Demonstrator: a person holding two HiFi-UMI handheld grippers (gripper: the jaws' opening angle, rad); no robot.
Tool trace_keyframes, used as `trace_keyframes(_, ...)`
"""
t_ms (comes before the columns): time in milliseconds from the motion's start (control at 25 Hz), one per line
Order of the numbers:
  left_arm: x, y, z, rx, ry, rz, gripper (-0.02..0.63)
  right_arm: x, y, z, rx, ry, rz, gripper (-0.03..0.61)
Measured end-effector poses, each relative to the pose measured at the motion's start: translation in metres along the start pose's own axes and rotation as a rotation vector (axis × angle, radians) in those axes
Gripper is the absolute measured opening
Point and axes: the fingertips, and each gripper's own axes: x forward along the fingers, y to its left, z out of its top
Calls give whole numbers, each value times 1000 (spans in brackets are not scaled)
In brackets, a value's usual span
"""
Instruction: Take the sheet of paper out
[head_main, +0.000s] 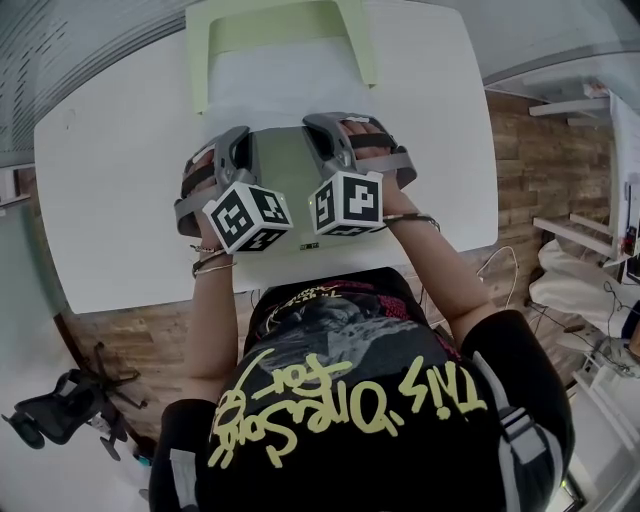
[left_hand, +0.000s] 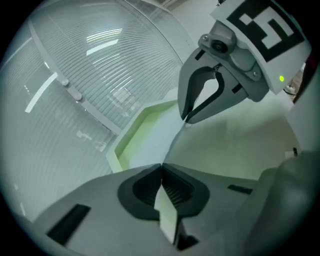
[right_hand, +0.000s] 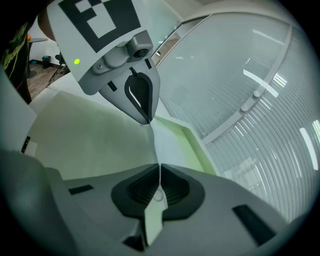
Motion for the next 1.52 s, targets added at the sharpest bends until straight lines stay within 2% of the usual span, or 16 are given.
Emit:
trace_keyframes(840,-19,-4,8,-24,-16,-14,9,-21,2,0,19,-31,32,12)
trace_keyframes(1080,-31,-2,-2,-49,-20,-13,9,-24,12,15,16,-42,55,12)
trace_keyframes(1240,-33,-4,12,-53,-20,-4,9,-33,1,5,25,-59,52,12)
trace_keyframes(1520,-38,-5,12,-67,-19,-2,9,-38,4,7,31,-72,68,11)
